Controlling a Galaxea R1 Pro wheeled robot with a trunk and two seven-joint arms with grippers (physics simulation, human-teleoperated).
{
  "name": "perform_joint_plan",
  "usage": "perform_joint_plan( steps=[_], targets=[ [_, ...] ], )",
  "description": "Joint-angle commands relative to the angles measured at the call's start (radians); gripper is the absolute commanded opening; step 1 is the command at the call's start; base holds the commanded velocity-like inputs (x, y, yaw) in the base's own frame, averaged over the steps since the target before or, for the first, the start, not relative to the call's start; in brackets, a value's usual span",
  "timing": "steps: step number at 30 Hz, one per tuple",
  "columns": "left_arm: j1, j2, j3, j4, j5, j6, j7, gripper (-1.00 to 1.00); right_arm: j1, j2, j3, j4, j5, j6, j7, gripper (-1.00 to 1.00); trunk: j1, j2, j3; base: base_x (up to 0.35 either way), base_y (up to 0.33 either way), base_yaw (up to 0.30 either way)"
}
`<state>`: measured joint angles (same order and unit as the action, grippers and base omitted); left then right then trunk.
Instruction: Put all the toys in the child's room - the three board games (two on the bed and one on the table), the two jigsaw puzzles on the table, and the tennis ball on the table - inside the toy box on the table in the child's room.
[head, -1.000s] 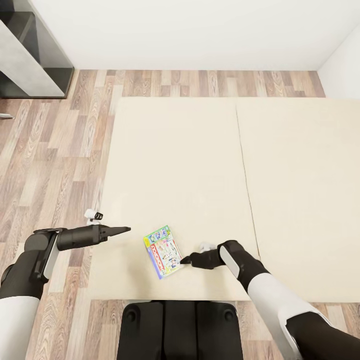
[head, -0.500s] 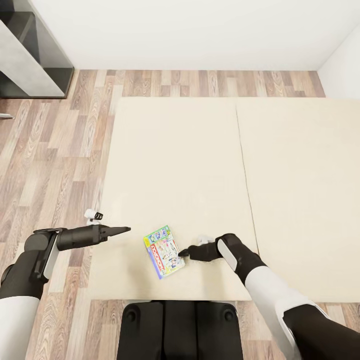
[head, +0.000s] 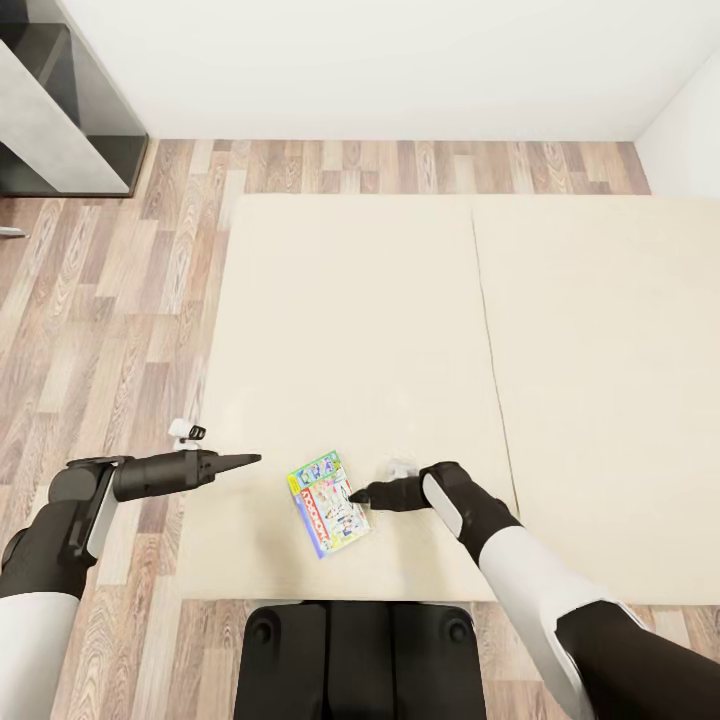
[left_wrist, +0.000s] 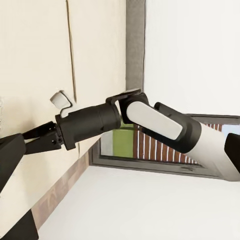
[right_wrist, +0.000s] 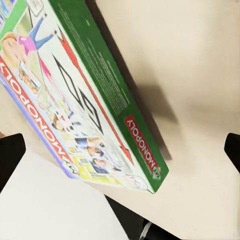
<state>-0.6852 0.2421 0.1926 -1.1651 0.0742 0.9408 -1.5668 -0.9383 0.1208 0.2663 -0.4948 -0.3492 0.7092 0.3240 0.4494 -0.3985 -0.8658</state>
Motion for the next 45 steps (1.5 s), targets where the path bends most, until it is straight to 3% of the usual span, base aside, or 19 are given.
perform_joint_plan(
  steps=[1,8,12,17,45],
  targets=[
    [0.001,0.0,0.002,0.0,-0.001,0.002,-0.004,1.0,0.0,0.0,0.013,0.0,0.001,-0.008,-0.001,1.0,0.001,-0.002,-0.001,0.0,0.0,0.0],
    [0.007,0.006,0.017,0.001,0.0,-0.037,-0.004,1.0,0.007,0.002,0.033,0.002,0.0,-0.063,-0.009,1.0,0.001,-0.002,-0.001,0.0,0.0,0.0],
    [0.009,0.037,0.045,0.002,0.001,-0.041,-0.004,1.0,0.012,0.002,0.035,0.001,-0.002,-0.072,-0.009,1.0,0.001,-0.002,-0.001,0.0,0.0,0.0],
    [0.01,0.048,0.054,0.002,0.001,-0.042,-0.004,1.0,0.013,0.002,0.034,0.001,-0.003,-0.073,-0.008,1.0,0.001,-0.002,-0.001,0.0,0.0,0.0],
    [0.01,0.049,0.053,0.002,-0.002,-0.042,-0.004,1.0,0.019,0.0,0.03,0.001,-0.015,-0.074,-0.007,1.0,0.001,-0.002,-0.001,0.0,0.0,0.0]
  ],
)
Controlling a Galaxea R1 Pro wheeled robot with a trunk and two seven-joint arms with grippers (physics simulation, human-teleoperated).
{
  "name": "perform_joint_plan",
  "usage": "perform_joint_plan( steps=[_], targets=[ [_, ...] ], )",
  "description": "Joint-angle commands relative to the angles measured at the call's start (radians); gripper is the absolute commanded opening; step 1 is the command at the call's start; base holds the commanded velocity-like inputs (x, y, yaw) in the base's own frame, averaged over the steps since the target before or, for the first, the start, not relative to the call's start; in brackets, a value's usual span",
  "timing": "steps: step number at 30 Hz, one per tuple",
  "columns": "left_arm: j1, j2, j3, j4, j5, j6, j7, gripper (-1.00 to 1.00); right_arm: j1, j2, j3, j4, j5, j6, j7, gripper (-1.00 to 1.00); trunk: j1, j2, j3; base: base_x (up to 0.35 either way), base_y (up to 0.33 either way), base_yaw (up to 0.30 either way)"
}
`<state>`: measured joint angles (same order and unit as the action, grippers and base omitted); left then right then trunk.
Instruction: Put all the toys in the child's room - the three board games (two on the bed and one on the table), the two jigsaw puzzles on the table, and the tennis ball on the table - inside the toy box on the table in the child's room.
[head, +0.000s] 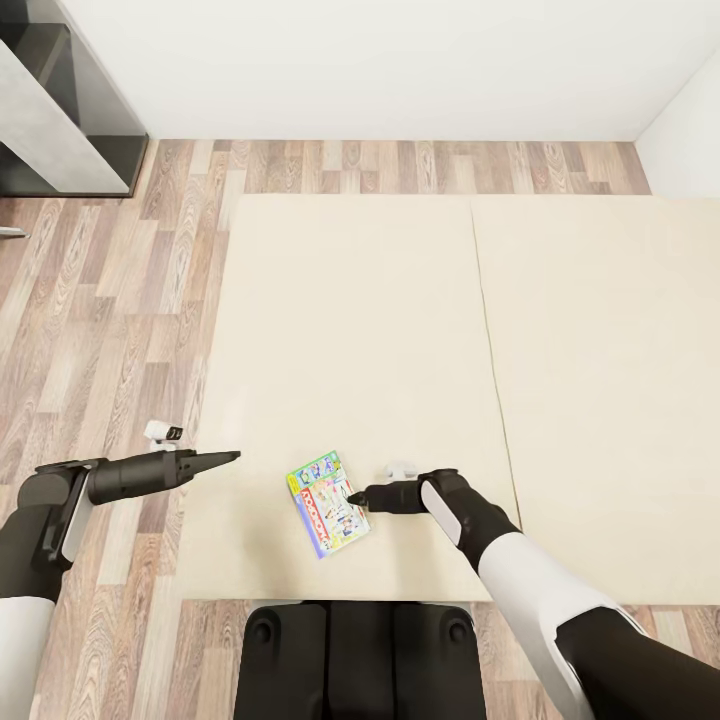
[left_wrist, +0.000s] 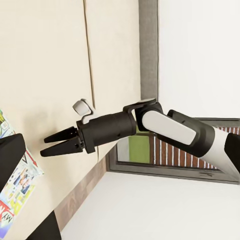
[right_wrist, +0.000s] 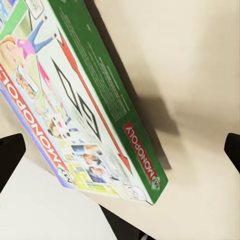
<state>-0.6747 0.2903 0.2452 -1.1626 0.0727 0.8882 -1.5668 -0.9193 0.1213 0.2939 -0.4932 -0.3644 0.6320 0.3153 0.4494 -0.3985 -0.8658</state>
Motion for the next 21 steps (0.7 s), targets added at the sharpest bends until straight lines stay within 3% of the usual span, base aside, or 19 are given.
perform_joint_plan(
  steps=[1,21],
  targets=[
    [0.0,0.0,0.0,0.0,-0.001,0.011,-0.004,1.0,-0.001,0.0,0.002,-0.001,0.0,0.004,0.001,1.0,0.001,-0.002,-0.001,0.0,0.0,0.0],
    [0.0,0.001,0.0,0.0,0.001,0.011,-0.004,1.0,0.0,0.0,0.002,-0.001,-0.001,0.002,0.001,1.0,0.001,-0.002,-0.001,0.0,0.0,0.0]
  ],
)
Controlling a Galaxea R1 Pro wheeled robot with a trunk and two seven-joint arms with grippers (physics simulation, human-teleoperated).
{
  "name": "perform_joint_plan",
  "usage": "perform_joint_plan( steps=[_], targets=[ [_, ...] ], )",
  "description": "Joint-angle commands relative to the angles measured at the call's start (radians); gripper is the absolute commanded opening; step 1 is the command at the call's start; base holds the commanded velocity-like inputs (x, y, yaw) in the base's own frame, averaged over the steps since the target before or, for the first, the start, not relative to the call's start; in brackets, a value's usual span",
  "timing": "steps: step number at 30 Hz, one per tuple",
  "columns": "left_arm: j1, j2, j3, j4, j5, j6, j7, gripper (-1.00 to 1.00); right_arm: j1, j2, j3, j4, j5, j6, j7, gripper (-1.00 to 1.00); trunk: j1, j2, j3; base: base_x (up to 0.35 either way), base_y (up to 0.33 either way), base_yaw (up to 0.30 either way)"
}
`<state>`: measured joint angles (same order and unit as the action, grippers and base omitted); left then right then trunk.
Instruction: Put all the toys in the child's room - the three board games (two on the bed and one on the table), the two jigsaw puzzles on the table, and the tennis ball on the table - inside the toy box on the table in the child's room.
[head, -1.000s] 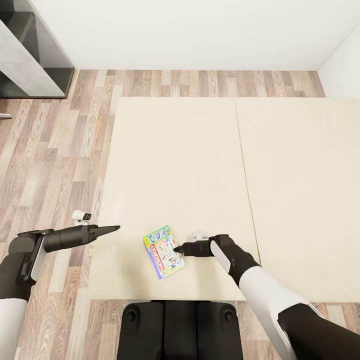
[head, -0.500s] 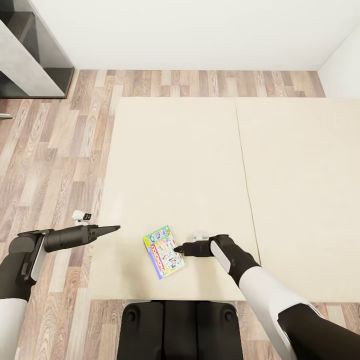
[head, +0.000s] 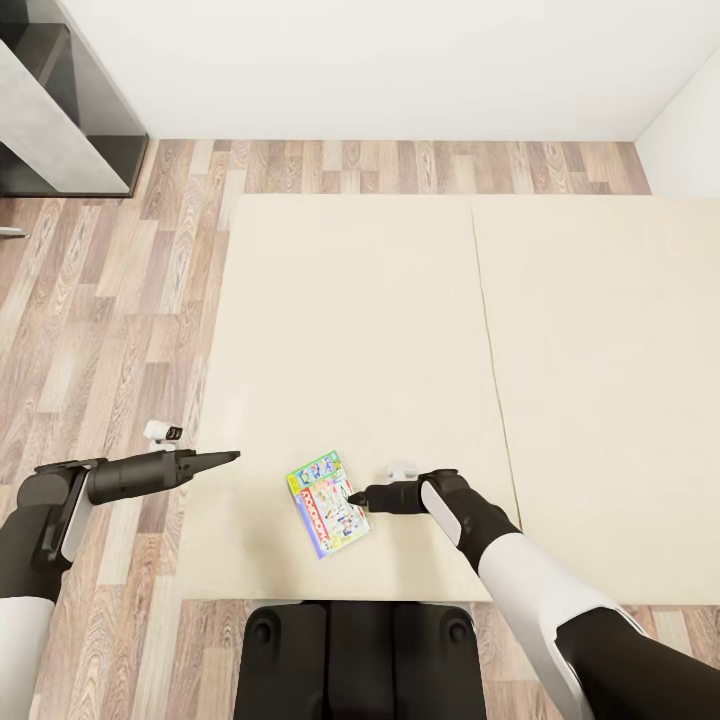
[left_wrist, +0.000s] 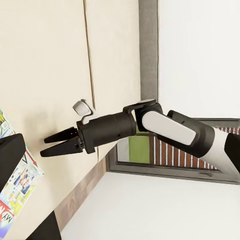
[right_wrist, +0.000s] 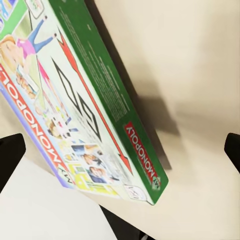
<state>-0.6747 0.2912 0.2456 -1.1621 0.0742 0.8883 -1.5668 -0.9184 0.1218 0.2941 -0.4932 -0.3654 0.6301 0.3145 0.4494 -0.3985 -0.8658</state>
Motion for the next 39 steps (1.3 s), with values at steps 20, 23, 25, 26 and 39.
perform_joint_plan(
  steps=[20,23,25,26,39],
  targets=[
    [0.0,0.0,0.0,0.0,-0.001,0.01,-0.004,1.0,0.0,0.001,0.004,-0.001,0.0,0.003,0.002,1.0,0.001,-0.002,-0.001,0.0,0.053,0.0],
    [0.0,0.0,0.0,0.0,-0.001,0.01,-0.004,1.0,0.0,0.001,0.005,-0.001,0.0,0.003,0.002,1.0,0.001,-0.002,-0.001,0.0,0.112,0.0],
    [0.0,0.0,0.001,0.0,-0.001,0.01,-0.004,1.0,0.0,0.001,0.005,-0.001,0.0,0.003,0.002,1.0,0.001,-0.002,-0.001,0.0,0.061,0.0],
    [0.0,0.0,0.001,0.0,-0.001,0.009,-0.004,1.0,0.0,0.001,0.005,-0.001,0.0,0.003,0.002,1.0,0.001,-0.002,-0.001,0.0,0.03,0.0],
    [0.0,0.0,0.0,0.0,-0.001,0.009,-0.004,1.0,0.0,0.001,0.005,-0.001,0.0,0.003,0.002,1.0,0.001,-0.002,-0.001,0.0,0.07,0.0]
  ],
)
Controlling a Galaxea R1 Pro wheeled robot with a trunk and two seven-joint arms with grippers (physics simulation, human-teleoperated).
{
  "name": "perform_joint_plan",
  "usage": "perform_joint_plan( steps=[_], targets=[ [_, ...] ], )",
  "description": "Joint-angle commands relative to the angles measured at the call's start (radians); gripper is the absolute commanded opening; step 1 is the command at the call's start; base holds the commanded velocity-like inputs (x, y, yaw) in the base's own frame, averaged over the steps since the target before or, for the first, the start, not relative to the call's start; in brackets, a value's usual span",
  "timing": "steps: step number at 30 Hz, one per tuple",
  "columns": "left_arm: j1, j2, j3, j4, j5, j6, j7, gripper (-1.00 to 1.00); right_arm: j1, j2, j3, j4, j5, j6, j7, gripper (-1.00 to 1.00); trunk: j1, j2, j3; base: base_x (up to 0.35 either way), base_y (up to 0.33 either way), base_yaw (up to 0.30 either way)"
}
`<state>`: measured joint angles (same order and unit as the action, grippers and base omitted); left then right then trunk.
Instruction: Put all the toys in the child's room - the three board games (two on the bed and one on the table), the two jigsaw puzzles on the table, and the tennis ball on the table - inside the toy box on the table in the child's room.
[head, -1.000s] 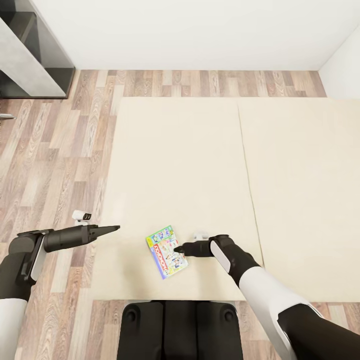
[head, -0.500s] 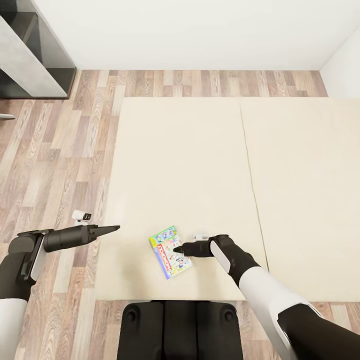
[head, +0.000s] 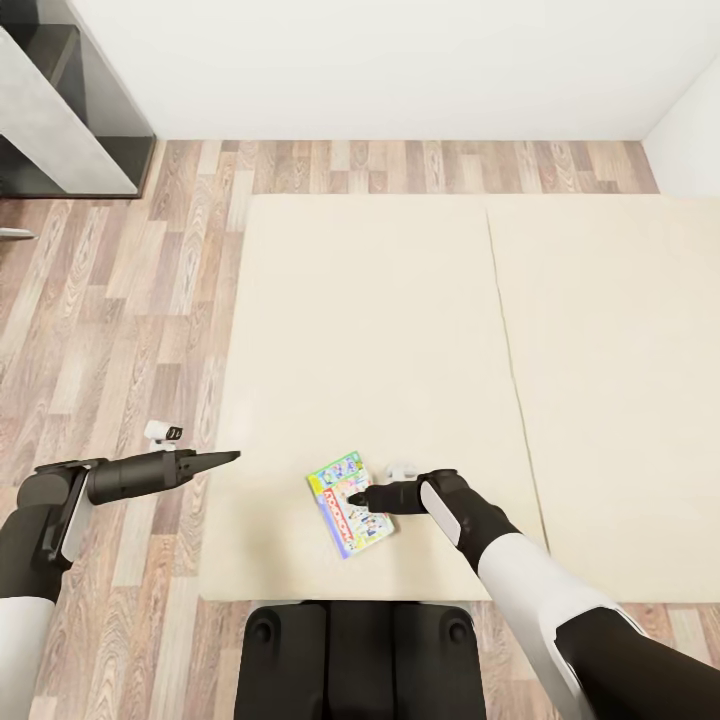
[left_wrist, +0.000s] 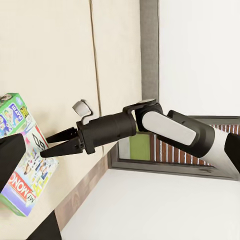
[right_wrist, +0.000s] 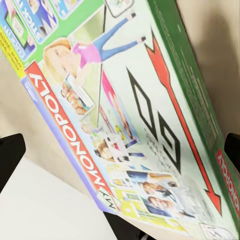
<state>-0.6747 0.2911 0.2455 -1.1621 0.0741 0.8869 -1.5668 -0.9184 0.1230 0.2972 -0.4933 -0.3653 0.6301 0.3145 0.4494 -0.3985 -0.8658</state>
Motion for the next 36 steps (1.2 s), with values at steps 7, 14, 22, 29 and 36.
perform_joint_plan(
  steps=[7,14,22,29,36],
  targets=[
    [0.0,0.0,0.0,0.0,0.0,0.011,-0.004,1.0,0.0,0.0,0.002,-0.001,0.0,0.003,0.001,1.0,0.001,-0.002,-0.001,0.0,0.028,0.0],
    [0.0,0.0,0.0,0.0,0.0,0.011,-0.004,1.0,0.0,0.0,0.003,-0.001,0.0,0.003,0.001,1.0,0.001,-0.002,-0.001,0.0,0.053,0.0],
    [0.0,0.0,0.001,0.0,0.0,0.011,-0.004,1.0,0.0,0.0,0.003,-0.001,0.0,0.003,0.001,1.0,0.001,-0.002,-0.001,0.0,0.029,0.0],
    [0.0,0.001,0.002,0.0,0.0,0.011,-0.004,1.0,0.0,0.0,0.003,-0.001,0.0,0.003,0.001,1.0,0.001,-0.002,-0.001,0.0,0.046,0.0],
    [0.0,0.0,0.002,0.001,0.0,0.011,-0.004,1.0,0.0,0.0,0.003,-0.001,0.0,0.003,0.001,1.0,0.001,-0.002,-0.001,0.0,0.09,0.0]
  ],
)
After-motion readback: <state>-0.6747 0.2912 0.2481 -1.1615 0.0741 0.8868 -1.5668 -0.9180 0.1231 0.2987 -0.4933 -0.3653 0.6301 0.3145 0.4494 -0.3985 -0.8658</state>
